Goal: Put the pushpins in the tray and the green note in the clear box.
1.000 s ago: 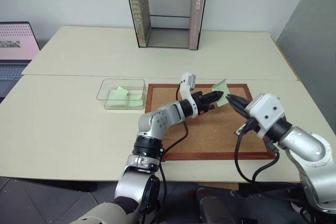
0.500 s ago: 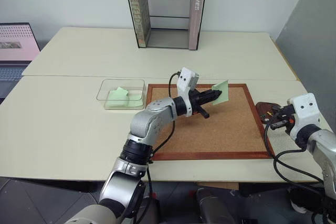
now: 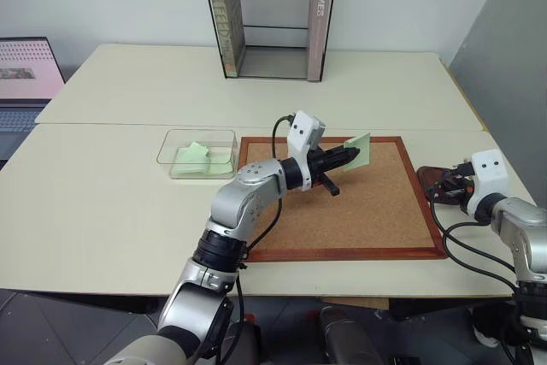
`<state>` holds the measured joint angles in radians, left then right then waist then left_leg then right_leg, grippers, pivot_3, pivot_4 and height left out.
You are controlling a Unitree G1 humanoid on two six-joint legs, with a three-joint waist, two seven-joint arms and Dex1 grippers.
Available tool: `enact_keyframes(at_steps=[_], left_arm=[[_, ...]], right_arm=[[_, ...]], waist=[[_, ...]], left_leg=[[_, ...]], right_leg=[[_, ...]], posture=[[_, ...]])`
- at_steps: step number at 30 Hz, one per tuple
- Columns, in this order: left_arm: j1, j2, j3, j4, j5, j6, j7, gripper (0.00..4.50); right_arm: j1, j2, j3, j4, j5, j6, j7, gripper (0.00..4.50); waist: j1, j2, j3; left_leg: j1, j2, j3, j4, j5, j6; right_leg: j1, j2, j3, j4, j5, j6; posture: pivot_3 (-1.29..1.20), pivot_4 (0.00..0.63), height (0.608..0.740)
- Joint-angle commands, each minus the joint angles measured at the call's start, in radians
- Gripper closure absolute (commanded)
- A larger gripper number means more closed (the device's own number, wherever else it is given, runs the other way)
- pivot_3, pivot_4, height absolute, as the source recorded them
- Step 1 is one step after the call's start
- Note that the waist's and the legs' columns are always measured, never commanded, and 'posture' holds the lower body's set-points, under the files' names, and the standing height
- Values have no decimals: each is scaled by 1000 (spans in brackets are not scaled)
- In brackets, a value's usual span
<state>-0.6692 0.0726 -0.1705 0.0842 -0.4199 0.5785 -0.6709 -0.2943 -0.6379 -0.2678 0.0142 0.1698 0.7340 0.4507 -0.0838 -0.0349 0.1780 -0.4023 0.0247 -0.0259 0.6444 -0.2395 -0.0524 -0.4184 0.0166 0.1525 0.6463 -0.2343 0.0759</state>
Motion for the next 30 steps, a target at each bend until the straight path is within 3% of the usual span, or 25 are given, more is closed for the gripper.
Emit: enact_keyframes(at_steps=[1, 12, 19, 30], left_arm=[[-8, 0, -4, -41, 3, -21, -14, 4500], [-11, -4, -6, -27, 12, -29, -15, 4500], [-15, -7, -2, -21, 22, -41, -11, 4500], [-53, 11, 48, -19, 63, -84, 61, 4500]], right_arm=[[-27, -9, -9, -12, 6, -21, -6, 2445], [-7, 3, -55, -82, 63, 31, -18, 76], [-2, 4, -93, -145, 106, 14, -17, 33], [42, -19, -144, -405, 283, -38, 136, 33]], waist=[[0, 0, 0], [0, 0, 0], [0, 0, 0], [0, 0, 0]], left_leg=[[0, 0, 0, 0, 0, 0], [0, 0, 0, 0, 0, 0], [0, 0, 0, 0, 0, 0], [0, 0, -1, 0, 0, 0]], right_leg=[[0, 0, 0, 0, 0, 0], [0, 0, 0, 0, 0, 0], [0, 0, 0, 0, 0, 0], [0, 0, -1, 0, 0, 0]], posture=[[0, 150, 740], [0, 150, 740], [0, 150, 740], [0, 150, 740]])
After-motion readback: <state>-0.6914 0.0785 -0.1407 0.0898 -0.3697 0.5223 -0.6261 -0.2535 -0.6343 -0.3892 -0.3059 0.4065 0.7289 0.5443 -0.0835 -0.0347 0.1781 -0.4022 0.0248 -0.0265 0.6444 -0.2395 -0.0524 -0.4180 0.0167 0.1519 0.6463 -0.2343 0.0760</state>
